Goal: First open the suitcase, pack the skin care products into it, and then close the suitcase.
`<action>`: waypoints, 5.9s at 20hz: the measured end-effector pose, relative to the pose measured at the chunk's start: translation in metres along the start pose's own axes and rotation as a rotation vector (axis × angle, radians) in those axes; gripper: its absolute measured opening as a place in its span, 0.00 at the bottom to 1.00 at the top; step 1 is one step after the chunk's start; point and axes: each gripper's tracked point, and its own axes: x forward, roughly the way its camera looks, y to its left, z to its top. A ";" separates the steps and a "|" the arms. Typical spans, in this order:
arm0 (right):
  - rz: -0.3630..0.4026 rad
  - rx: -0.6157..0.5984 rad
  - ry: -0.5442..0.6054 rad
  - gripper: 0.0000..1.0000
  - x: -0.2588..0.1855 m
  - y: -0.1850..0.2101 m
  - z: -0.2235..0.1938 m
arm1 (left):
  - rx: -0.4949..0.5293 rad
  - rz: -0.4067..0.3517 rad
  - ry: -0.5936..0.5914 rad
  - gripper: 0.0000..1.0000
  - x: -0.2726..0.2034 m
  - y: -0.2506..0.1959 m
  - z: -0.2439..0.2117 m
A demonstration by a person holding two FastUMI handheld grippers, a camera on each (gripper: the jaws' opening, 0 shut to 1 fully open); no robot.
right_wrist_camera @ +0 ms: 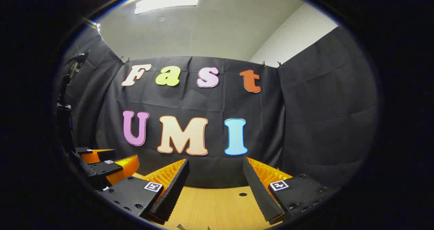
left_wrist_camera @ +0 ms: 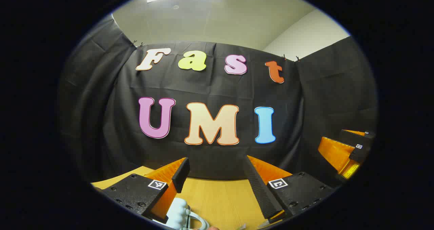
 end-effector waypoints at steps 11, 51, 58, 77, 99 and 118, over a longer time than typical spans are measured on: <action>0.097 0.049 -0.008 0.98 0.011 -0.012 -0.010 | 0.046 0.094 -0.005 0.94 -0.009 -0.004 -0.003; -0.029 -0.064 0.184 0.98 0.015 -0.043 -0.086 | -0.080 0.081 1.066 0.74 -0.049 0.018 -0.357; -0.032 -0.052 0.169 0.99 0.013 -0.044 -0.084 | -0.022 0.077 1.105 0.08 -0.050 0.031 -0.358; 0.030 0.016 0.162 0.99 0.012 -0.021 -0.091 | -0.033 0.016 0.957 0.00 -0.021 0.058 -0.245; 0.022 0.061 0.164 0.98 0.031 0.061 -0.105 | -0.047 0.073 0.729 0.00 0.000 0.239 -0.112; 0.002 -0.009 0.146 0.98 0.016 0.150 -0.098 | -0.209 0.305 0.663 0.00 -0.024 0.466 -0.148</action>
